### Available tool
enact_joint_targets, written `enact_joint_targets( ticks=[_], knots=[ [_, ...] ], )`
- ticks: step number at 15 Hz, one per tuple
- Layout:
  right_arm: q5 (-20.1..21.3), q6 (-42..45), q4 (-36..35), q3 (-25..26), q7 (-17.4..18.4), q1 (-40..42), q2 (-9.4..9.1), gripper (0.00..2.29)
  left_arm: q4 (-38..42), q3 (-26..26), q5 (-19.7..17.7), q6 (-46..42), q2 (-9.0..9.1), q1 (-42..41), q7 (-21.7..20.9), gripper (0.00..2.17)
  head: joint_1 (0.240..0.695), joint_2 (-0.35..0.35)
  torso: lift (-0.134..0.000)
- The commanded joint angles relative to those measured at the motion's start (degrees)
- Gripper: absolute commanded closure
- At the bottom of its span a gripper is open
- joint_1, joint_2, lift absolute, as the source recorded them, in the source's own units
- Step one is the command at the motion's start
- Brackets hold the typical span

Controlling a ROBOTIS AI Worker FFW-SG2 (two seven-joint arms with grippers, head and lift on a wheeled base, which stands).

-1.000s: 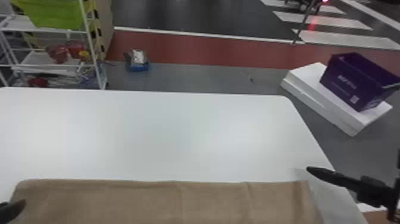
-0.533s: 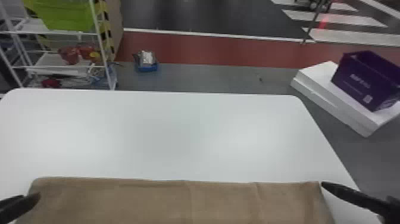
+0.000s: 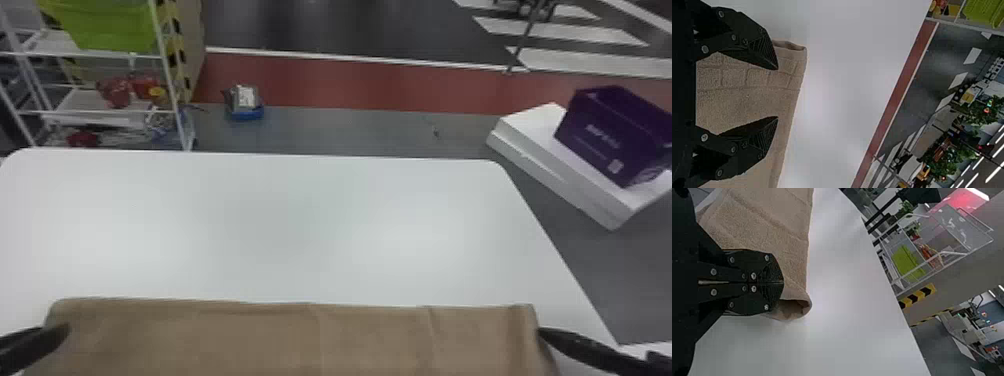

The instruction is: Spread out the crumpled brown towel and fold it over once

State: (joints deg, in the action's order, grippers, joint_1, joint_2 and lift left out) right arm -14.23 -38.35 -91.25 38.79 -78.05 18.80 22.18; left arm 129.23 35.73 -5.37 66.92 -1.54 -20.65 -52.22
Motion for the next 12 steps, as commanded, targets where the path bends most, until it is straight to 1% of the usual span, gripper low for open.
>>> enact_joint_targets(
  ticks=[1, 5, 8, 10, 12],
  knots=[
    [2.01, -0.11, 1.17, -1.26, -0.28, -1.84, -0.04, 2.04, -0.48, -0.49, 0.01, 0.02, -0.13, 0.26, 0.02, 0.53, 0.695, -0.155, -0.123],
    [5.79, -0.28, 4.24, -3.99, -0.28, -6.23, -0.04, 2.04, -0.12, -0.49, -0.17, 0.02, 0.05, 0.08, -0.34, 0.53, 0.695, -0.148, -0.123],
    [7.28, 0.07, 6.53, -4.34, -0.28, -8.08, 0.4, 2.04, 0.23, -0.23, -0.43, 0.02, 0.05, -0.36, -0.6, 0.53, 0.695, -0.141, -0.123],
    [7.11, 0.6, 8.81, -3.81, -0.28, -8.96, 1.11, 2.04, 0.14, -0.05, -0.52, 0.02, 0.05, -0.36, -0.78, 0.53, 0.695, -0.146, -0.123],
    [7.28, 1.12, 8.9, -3.2, -0.28, -8.96, 1.37, 2.04, 0.32, 0.04, -0.96, 0.02, 0.13, -0.36, -0.86, 0.53, 0.695, -0.156, -0.123]
  ],
)
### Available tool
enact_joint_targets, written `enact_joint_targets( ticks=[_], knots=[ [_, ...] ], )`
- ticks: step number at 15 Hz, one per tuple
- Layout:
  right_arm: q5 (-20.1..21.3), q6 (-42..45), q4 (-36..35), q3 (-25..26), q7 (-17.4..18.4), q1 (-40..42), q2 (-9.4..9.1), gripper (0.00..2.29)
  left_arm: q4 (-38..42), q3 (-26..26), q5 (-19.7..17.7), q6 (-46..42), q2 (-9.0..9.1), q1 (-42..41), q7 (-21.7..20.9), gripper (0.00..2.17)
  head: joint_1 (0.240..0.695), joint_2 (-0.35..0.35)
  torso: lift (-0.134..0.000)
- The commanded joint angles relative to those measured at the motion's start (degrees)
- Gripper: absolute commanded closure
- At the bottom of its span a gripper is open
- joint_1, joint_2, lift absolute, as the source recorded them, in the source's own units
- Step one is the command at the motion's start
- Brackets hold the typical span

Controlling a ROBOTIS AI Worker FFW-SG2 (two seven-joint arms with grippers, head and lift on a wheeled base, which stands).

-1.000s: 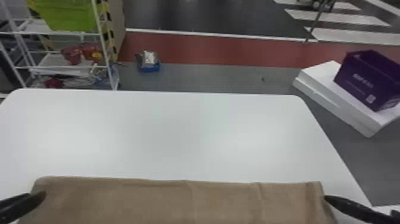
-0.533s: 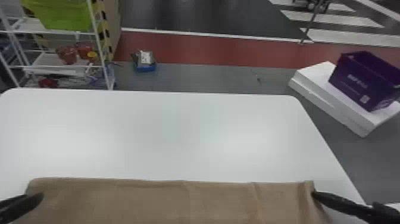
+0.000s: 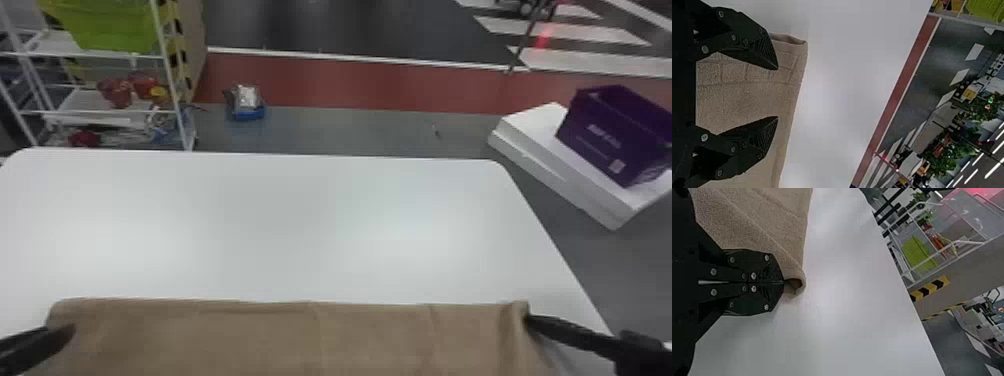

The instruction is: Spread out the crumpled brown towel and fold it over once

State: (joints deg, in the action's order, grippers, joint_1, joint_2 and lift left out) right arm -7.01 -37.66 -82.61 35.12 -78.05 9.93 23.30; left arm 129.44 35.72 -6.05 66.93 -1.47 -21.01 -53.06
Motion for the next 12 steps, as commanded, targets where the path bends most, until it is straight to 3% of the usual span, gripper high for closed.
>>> enact_joint_targets(
  ticks=[1, 4, 10, 12],
  knots=[
    [-0.37, 0.96, 0.7, 1.0, -0.28, -0.09, 0.87, 2.04, 0.37, 0.14, -1.07, 0.0, 0.15, -0.35, -0.12, 0.53, 0.695, -0.161, -0.123],
    [-0.72, 1.84, 2.81, 1.35, -0.28, -1.49, 2.18, 2.04, 1.52, -0.12, -1.25, 0.0, 0.5, -1.14, -0.2, 0.53, 0.695, -0.198, -0.123],
    [-1.34, 2.36, 2.98, 0.04, -0.28, -1.4, 1.39, 2.04, 4.42, 1.99, -3.89, -0.53, 0.77, -3.52, -0.29, 0.53, 0.695, -0.213, -0.123],
    [-1.34, 2.36, 2.37, -0.67, -0.28, -1.49, -0.01, 2.04, 4.42, 1.99, -4.68, -0.7, 0.77, -3.52, -0.29, 0.53, 0.695, -0.198, -0.123]
  ],
)
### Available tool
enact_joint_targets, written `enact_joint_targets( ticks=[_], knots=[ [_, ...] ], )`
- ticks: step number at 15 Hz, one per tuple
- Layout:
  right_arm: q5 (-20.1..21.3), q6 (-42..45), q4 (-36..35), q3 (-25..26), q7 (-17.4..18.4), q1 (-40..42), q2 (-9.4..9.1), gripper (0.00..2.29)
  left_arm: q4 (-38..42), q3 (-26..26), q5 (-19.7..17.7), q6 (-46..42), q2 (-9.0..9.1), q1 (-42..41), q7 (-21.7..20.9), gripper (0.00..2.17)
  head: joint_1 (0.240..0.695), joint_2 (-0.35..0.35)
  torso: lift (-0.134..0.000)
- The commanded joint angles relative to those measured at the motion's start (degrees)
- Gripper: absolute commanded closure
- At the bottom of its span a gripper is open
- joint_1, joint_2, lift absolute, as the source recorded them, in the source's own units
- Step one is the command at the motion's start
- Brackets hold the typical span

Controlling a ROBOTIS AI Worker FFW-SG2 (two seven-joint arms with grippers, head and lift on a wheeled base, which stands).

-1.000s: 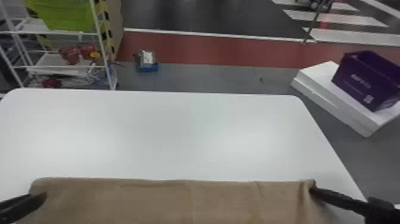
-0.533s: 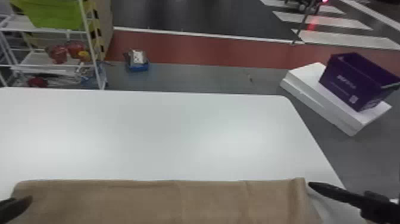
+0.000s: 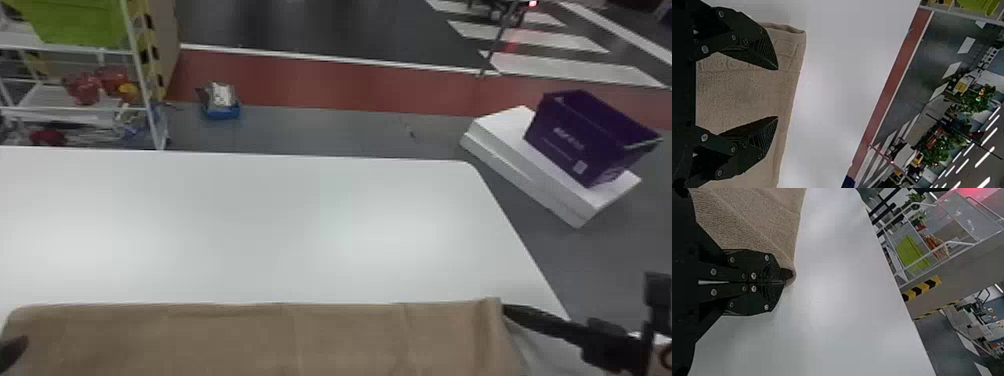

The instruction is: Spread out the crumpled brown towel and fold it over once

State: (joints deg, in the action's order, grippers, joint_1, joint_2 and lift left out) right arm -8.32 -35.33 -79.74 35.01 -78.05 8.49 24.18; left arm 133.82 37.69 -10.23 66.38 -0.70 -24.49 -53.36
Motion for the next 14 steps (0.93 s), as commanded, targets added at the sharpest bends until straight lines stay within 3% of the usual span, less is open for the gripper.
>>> enact_joint_targets(
  ticks=[1, 6, 10, 14],
  knots=[
    [0.06, -0.14, -0.68, -0.73, -0.28, -0.32, -1.42, 2.04, 0.04, -0.07, -0.41, -0.32, 0.0, -0.03, 0.01, 0.53, 0.695, -0.193, -0.123],
    [0.24, -1.72, -2.09, 0.32, -0.28, -1.28, -2.12, 2.04, 0.56, -0.25, -0.41, -0.15, 0.0, 0.06, -0.26, 0.53, 0.695, -0.165, -0.123],
    [-0.73, -1.9, -2.09, 3.75, -0.28, -0.93, -1.42, 2.04, 1.36, -0.25, -0.85, -0.15, 0.17, -0.12, -0.61, 0.53, 0.695, -0.185, -0.123],
    [-5.12, -2.77, -6.05, 8.58, -0.28, 3.2, -0.89, 2.04, 3.2, 1.07, -6.82, 1.96, 0.53, -1.87, -3.07, 0.53, 0.695, -0.258, -0.123]
  ],
)
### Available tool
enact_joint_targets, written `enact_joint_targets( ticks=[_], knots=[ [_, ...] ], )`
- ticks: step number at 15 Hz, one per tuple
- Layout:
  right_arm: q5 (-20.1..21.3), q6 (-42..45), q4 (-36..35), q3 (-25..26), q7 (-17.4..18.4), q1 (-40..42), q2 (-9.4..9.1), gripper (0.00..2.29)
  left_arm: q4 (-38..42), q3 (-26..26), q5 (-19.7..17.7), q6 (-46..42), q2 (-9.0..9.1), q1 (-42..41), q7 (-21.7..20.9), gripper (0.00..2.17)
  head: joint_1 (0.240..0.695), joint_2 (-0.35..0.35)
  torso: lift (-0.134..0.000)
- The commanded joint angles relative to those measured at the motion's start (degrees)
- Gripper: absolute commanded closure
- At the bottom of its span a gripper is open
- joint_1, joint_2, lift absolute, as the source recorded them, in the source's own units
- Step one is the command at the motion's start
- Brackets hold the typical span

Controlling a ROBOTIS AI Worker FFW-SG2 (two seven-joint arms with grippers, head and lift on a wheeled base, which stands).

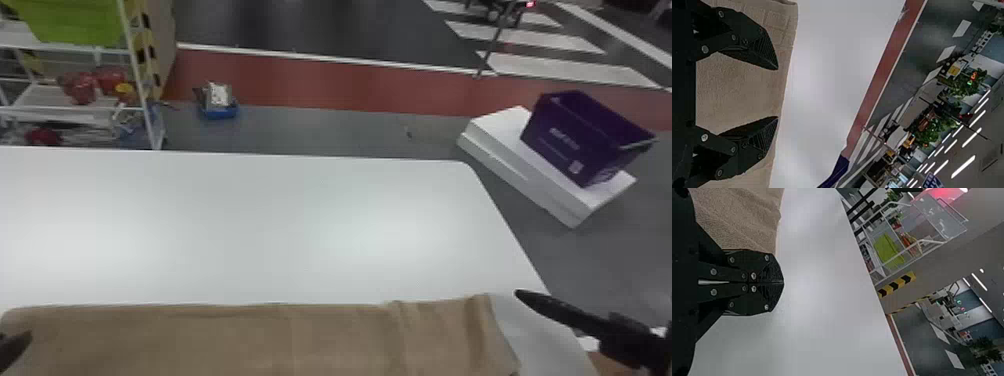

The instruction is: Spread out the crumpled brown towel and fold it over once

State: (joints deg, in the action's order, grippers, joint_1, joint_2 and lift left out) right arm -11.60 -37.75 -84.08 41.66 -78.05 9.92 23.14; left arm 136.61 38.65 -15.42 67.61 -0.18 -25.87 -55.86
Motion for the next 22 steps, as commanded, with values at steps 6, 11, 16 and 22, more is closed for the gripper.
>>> enact_joint_targets(
  ticks=[6, 11, 16, 22],
  knots=[
    [-8.0, 1.93, -7.95, 6.94, -0.28, 10.91, -1.52, 2.04, -6.79, -7.19, 2.68, -7.53, -0.08, 2.4, 1.02, 0.53, 0.695, -0.35, -0.123],
    [-8.7, 4.22, -10.58, 7.64, -0.28, 13.81, -2.58, 2.04, -12.42, -10.88, 8.21, -14.04, -0.61, 4.25, 5.23, 0.53, 0.695, -0.35, -0.123],
    [-8.87, 6.85, -9.62, 5.8, -0.28, 13.55, -2.58, 2.04, -16.72, -14.22, 14.63, -19.66, -1.14, 5.04, 9.89, 0.53, 0.695, -0.315, -0.123],
    [-9.14, 8.26, -8.03, 5.1, -0.28, 12.76, -1.87, 2.04, -19.36, -14.92, 17.27, -19.66, -2.1, 6.53, 12.18, 0.53, 0.695, -0.272, -0.123]
  ],
)
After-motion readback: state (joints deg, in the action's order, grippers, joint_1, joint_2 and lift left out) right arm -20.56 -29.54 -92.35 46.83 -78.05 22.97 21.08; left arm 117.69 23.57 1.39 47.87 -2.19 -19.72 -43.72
